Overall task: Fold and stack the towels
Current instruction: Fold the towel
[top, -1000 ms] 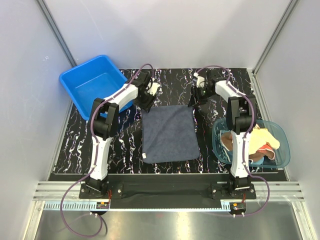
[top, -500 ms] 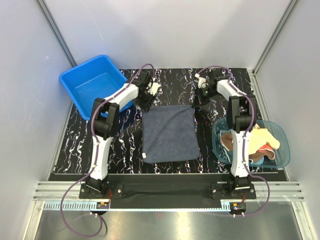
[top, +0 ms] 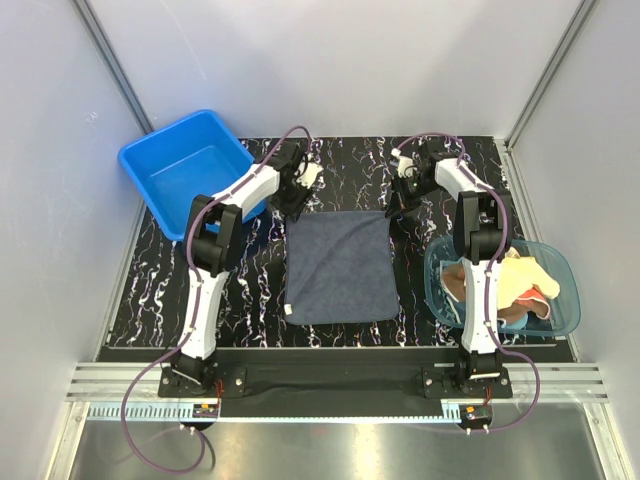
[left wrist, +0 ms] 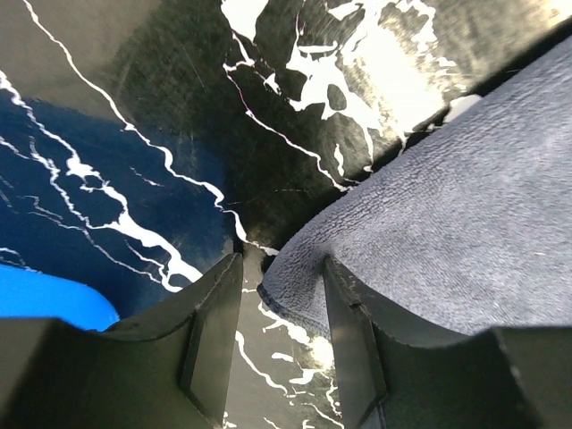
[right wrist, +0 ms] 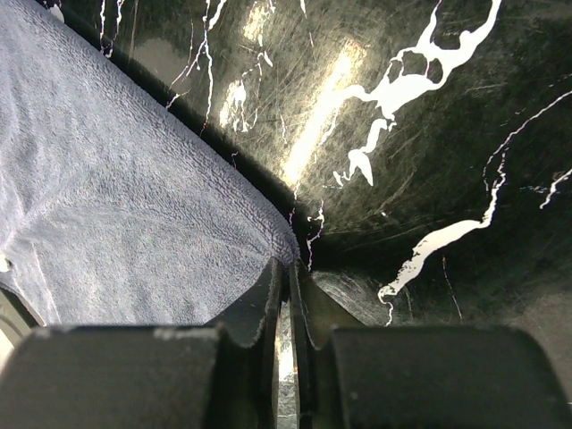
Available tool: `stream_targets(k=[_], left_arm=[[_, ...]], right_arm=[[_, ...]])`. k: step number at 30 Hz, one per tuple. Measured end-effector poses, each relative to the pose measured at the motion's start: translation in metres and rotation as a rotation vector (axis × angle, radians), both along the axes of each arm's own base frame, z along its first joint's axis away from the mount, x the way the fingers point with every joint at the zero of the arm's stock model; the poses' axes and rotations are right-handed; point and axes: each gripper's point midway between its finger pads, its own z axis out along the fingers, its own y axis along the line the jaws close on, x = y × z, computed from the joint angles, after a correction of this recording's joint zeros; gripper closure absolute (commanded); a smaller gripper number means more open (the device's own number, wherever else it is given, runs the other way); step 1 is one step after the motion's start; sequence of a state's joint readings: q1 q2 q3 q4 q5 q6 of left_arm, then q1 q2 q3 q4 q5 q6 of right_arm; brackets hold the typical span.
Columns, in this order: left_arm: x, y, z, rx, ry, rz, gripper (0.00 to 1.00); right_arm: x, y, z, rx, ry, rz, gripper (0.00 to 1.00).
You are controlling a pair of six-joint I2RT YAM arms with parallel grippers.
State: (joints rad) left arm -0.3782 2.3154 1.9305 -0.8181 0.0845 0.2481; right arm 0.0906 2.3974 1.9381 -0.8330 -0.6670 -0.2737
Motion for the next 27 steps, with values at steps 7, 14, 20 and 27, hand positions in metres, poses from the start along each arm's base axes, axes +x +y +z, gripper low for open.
stream_targets(k=[7,14,20,27], left_arm=[[0.001,0.000,-0.001,0.007,0.003,0.000,0.63],[-0.001,-0.001,-0.001,0.001,0.015,-0.006,1.00],[-0.001,-0.001,0.002,0.002,0.013,-0.008,1.00],[0.007,-0.005,0.024,-0.011,-0.040,-0.005,1.00]], right_arm=[[-0.001,0.000,0.000,0.006,0.003,0.001,0.90],[-0.001,0.001,0.000,0.006,0.004,0.002,0.94],[0.002,-0.001,-0.002,-0.003,-0.012,-0.004,1.00],[0.004,-0.018,0.020,-0.099,-0.151,-0.055,1.00]])
